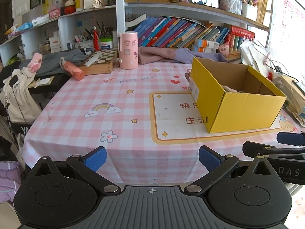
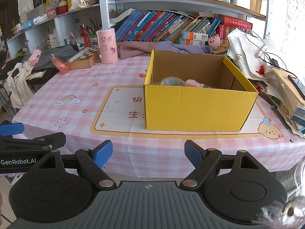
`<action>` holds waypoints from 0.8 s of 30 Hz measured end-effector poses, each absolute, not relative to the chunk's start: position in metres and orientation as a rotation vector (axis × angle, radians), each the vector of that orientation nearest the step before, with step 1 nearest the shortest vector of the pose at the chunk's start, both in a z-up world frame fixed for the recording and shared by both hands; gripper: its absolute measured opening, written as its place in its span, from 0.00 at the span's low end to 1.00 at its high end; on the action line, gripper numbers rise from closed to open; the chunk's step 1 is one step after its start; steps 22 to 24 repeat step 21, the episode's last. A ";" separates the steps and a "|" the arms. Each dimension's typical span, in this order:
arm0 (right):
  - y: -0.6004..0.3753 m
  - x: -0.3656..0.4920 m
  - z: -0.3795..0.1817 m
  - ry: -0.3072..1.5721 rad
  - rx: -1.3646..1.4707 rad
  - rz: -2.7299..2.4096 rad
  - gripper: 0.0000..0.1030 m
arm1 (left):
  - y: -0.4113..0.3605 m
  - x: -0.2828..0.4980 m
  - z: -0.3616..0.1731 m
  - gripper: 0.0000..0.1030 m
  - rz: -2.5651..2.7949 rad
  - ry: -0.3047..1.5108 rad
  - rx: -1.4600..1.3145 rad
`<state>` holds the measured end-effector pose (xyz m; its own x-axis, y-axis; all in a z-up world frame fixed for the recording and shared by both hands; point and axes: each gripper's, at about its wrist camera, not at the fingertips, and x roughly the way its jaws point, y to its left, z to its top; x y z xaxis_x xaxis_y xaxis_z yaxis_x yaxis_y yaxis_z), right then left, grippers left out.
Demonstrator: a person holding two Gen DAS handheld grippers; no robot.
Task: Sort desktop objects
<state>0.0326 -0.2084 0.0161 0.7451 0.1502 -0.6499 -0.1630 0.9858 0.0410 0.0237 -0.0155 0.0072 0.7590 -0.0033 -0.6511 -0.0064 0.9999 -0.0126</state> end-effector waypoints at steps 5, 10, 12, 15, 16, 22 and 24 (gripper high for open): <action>-0.207 0.034 0.016 0.714 -0.018 0.174 0.79 | -0.014 0.025 0.007 1.00 0.004 0.712 -0.016; -0.206 0.034 0.015 0.717 -0.016 0.174 0.79 | -0.014 0.025 0.007 1.00 0.005 0.716 -0.014; -0.205 0.035 0.014 0.720 -0.016 0.173 0.79 | -0.013 0.026 0.006 1.00 0.005 0.719 -0.015; -0.204 0.036 0.013 0.723 -0.014 0.174 0.79 | -0.011 0.026 0.005 1.00 0.006 0.724 -0.017; -0.204 0.036 0.013 0.725 -0.013 0.175 0.79 | -0.011 0.026 0.005 1.00 0.005 0.724 -0.017; -0.203 0.037 0.011 0.732 -0.010 0.172 0.79 | -0.010 0.028 0.005 1.00 0.000 0.727 -0.018; -0.203 0.037 0.011 0.732 -0.010 0.172 0.79 | -0.010 0.028 0.005 1.00 0.000 0.727 -0.018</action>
